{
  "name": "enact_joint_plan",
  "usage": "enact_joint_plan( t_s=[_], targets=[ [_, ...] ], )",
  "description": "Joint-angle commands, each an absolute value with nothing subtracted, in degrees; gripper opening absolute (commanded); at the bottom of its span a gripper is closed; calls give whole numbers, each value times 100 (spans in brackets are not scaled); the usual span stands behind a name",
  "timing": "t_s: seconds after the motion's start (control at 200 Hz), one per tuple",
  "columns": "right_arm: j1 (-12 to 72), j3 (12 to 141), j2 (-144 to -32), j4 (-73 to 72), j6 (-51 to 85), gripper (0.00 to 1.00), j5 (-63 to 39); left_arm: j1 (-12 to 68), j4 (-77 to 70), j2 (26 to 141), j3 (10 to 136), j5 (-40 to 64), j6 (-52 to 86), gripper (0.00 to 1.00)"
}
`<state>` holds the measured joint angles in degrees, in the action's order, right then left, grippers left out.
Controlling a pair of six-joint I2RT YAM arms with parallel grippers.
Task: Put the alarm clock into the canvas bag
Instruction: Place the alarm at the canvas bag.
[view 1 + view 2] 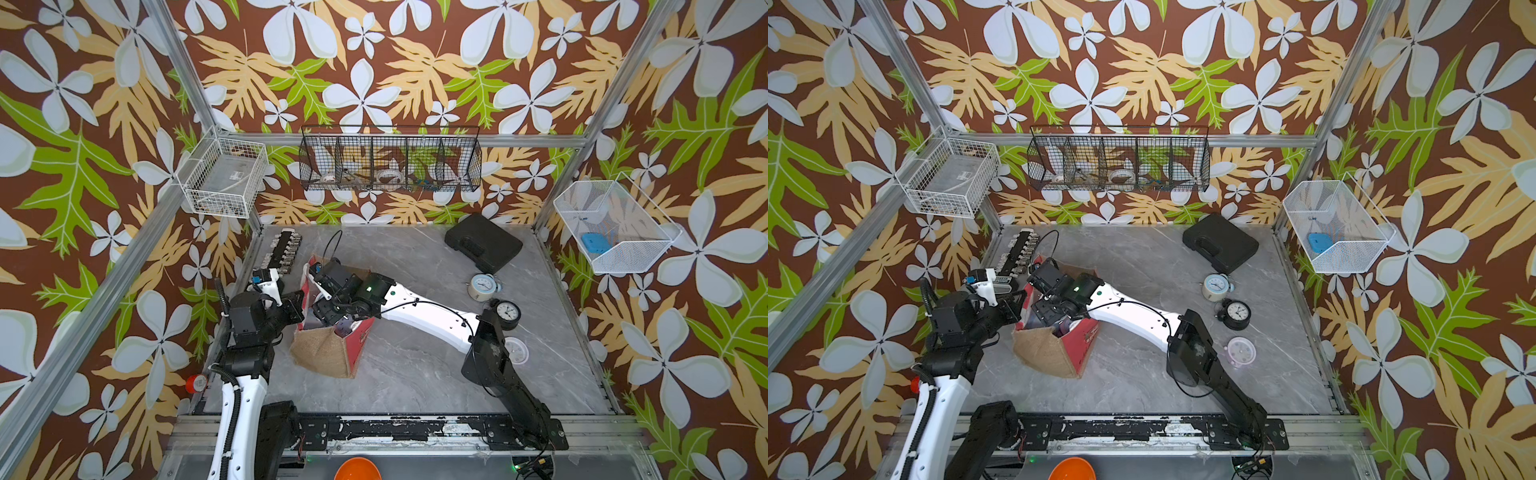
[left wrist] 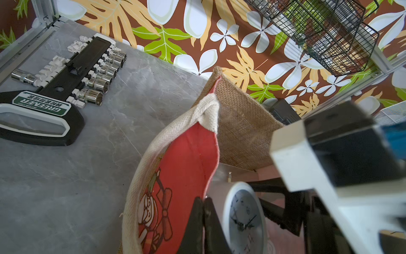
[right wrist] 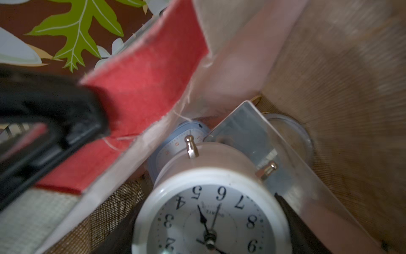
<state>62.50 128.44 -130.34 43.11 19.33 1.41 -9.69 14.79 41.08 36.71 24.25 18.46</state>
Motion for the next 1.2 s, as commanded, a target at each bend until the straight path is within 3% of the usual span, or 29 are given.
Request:
enact_joint_plan(
  t_s=[0.0, 0.3, 0.531, 0.656, 0.926, 1.191],
  targets=[
    [6271, 12781, -13073, 4002, 2012, 60, -262, -974, 1437, 4113, 3675, 2423, 1893, 0],
    [6353, 12751, -13417, 4088, 1935, 61, -788, -974, 1437, 4118, 3678, 2396, 1898, 0],
    [6396, 12755, -13539, 4476, 1855, 66, -421, -973, 1439, 4139, 3676, 2391, 1905, 0],
    [6404, 12761, -13504, 4685, 1842, 72, -167, -975, 1450, 4140, 3674, 2393, 1899, 0],
    [6468, 13083, -13422, 4917, 1808, 100, -97, -974, 1448, 4140, 3674, 2399, 1896, 0],
    [6469, 13222, -13048, 4871, 1793, 100, -58, -968, 1450, 4144, 3674, 2403, 1898, 0]
  ],
)
